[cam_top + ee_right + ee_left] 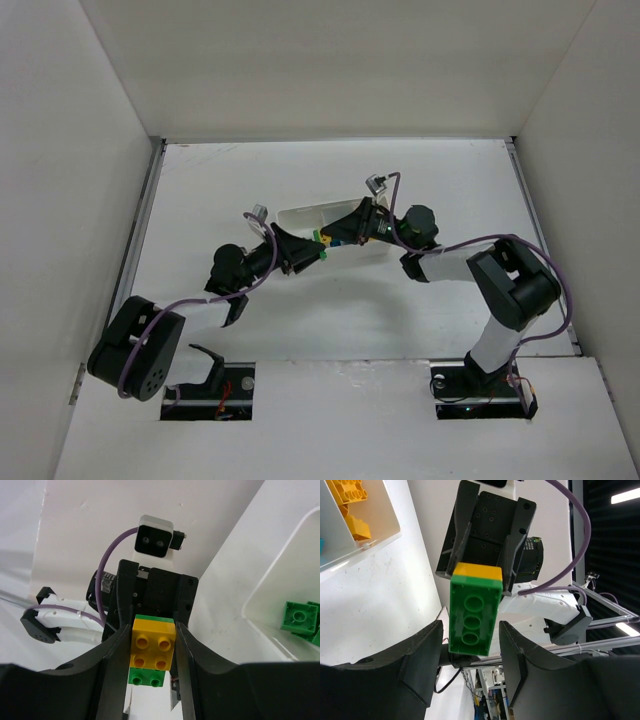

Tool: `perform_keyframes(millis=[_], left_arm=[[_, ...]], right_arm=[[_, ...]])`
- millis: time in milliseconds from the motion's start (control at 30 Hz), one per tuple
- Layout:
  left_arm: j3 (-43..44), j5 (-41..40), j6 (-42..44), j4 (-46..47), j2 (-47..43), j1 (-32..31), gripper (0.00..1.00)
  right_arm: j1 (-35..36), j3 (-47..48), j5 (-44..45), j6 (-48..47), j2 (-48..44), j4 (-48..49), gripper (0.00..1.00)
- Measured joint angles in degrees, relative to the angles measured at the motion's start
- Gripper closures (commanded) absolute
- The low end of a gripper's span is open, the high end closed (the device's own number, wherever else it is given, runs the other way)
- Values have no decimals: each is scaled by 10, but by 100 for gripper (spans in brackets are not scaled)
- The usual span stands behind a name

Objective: Sort the legos into containers by color

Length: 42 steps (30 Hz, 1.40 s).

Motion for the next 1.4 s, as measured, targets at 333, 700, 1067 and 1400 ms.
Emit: perform_keyframes(millis=[333, 700, 1067, 1400], left_arm=[[1, -10, 13, -1, 8, -11, 74], [-1, -5, 30, -57, -45, 7, 81], [-7, -18, 51, -105, -123, 41, 81], [0, -100, 118, -241, -144, 36, 81]], right_arm=[[8, 2, 2, -1, 9, -4, 62], [-1, -5, 0, 6, 5, 3, 62], [-56, -50, 61, -14, -39, -23, 62], [-2, -37, 414, -277, -222, -316, 60]])
